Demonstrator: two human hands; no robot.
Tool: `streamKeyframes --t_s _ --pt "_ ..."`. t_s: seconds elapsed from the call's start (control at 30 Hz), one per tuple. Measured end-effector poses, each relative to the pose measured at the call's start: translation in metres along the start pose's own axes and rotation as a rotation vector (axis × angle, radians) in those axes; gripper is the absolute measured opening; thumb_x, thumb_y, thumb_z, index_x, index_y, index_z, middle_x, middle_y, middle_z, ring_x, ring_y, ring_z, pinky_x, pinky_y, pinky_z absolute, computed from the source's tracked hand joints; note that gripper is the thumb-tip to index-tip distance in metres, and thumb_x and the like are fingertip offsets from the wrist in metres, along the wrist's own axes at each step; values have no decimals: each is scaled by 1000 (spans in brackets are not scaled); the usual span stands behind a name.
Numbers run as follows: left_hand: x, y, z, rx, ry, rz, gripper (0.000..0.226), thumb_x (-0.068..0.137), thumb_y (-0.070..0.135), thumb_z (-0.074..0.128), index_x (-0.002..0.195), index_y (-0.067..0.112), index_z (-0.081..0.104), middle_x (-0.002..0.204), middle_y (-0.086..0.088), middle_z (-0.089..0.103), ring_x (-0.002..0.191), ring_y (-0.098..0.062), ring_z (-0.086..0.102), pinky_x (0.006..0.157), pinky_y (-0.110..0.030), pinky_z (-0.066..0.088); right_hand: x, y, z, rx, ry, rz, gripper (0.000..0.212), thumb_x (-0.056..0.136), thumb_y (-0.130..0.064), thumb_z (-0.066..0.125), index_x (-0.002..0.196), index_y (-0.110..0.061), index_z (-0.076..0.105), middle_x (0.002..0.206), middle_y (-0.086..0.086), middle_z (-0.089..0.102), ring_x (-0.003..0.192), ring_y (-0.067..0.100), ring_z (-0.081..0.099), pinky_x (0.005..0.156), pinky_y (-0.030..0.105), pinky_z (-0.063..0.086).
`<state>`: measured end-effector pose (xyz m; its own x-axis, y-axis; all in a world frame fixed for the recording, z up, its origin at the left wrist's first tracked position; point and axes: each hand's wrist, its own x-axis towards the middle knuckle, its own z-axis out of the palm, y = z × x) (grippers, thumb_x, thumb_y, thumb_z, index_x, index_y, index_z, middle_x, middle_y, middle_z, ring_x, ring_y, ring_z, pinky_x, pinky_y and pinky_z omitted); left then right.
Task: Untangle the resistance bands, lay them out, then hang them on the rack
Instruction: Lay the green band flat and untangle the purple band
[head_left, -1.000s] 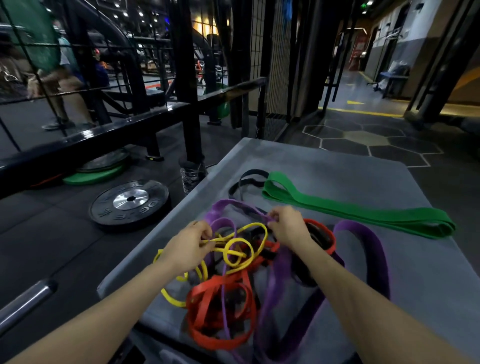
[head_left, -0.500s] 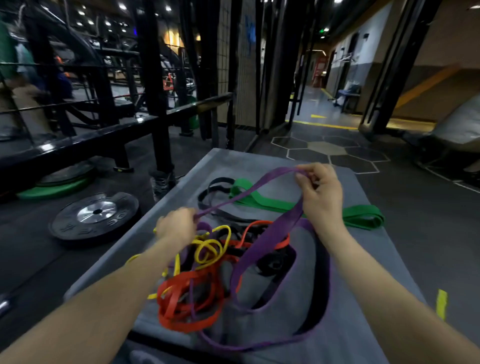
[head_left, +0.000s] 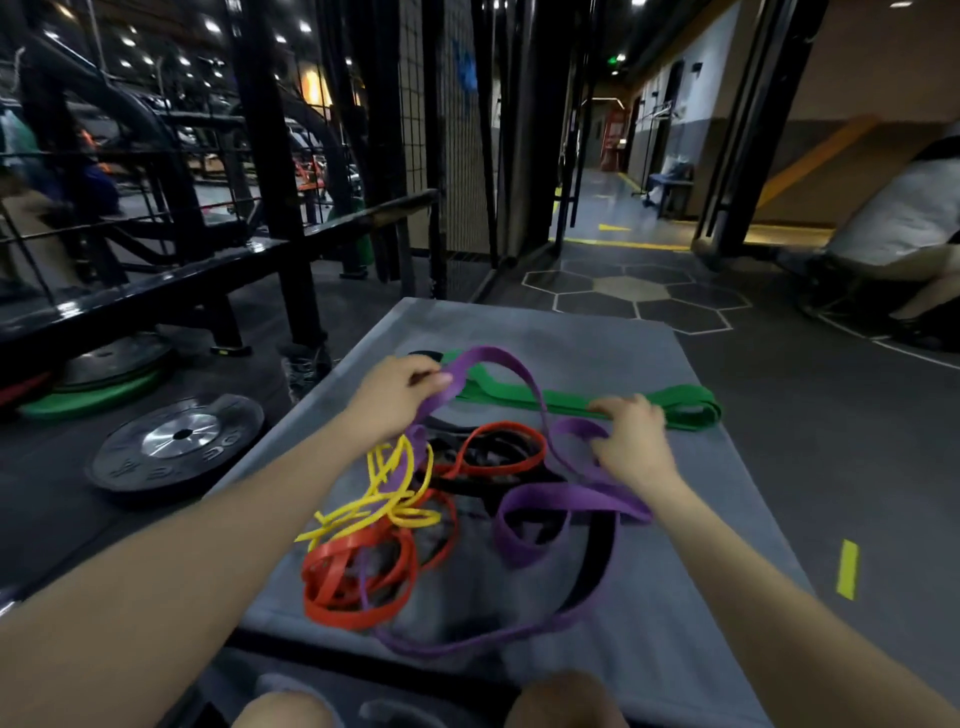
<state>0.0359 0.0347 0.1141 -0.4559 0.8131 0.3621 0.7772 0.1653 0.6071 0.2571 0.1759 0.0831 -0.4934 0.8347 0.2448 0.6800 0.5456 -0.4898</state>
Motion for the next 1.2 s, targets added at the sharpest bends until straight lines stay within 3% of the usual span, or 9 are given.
streamKeyframes --t_s 0.13,0.23,0.33,0.57,0.67,0.77,0.9,1.0,1.2 --pt "-4 32 4 -134 -114 171 18 92 16 55 99 5 67 89 2 65 78 -5 56 71 -22 37 -12 -67 -1 255 3 -353 71 79 -18 71 140 -12 36 139 11 40 126 28 34 103 29 27" --pt "-9 34 0 -221 -138 183 18 93 17 54 101 9 67 91 4 66 82 -3 59 79 -22 43 -10 -87 3 292 -64 -478 43 83 -17 67 123 -9 54 114 13 60 105 28 53 84 27 36" --pt "-23 20 -2 -149 -134 145 18 92 15 55 105 7 64 98 -1 62 84 -6 57 80 -23 42 -13 -82 13 143 -85 -425 19 88 -23 61 97 -6 60 85 12 62 82 28 56 68 35 39" --pt "-81 -59 36 218 -237 -222 83 67 41 79 132 11 37 127 -10 38 117 -28 47 100 -38 39 -22 -45 50 -187 -94 -169 29 92 -23 50 112 -2 57 108 21 61 107 39 53 79 42 45" --pt "-88 -74 49 271 -300 -290 77 71 45 75 130 11 38 127 -11 50 120 -30 49 97 -41 42 -21 -48 55 -177 -122 -213 38 87 -28 55 121 -11 56 110 17 62 109 37 53 81 40 47" --pt "-82 -77 46 250 -258 -266 42 80 42 67 106 11 56 93 -8 62 99 -31 58 78 -38 45 -19 -54 56 -160 -207 -257 52 78 -44 65 121 -17 56 116 12 59 112 32 50 91 35 42" --pt "-79 -69 34 -133 -235 -248 15 85 24 66 85 9 60 60 6 48 55 1 53 56 -17 39 -20 -63 60 104 -338 -257 43 84 -55 56 100 -15 63 101 5 64 101 23 57 91 35 42" --pt "-79 -64 26 -672 -220 -447 20 90 0 50 78 13 57 63 6 57 57 0 53 53 -11 40 -34 -77 61 405 -562 -220 25 97 -29 45 89 -14 63 94 4 63 92 15 55 89 29 40" --pt "-72 -76 22 -890 -135 -715 34 90 44 51 81 16 68 75 3 71 71 -13 62 61 -19 45 -33 -96 82 286 -835 -172 33 96 -16 39 92 5 64 84 16 63 78 23 58 78 30 45"
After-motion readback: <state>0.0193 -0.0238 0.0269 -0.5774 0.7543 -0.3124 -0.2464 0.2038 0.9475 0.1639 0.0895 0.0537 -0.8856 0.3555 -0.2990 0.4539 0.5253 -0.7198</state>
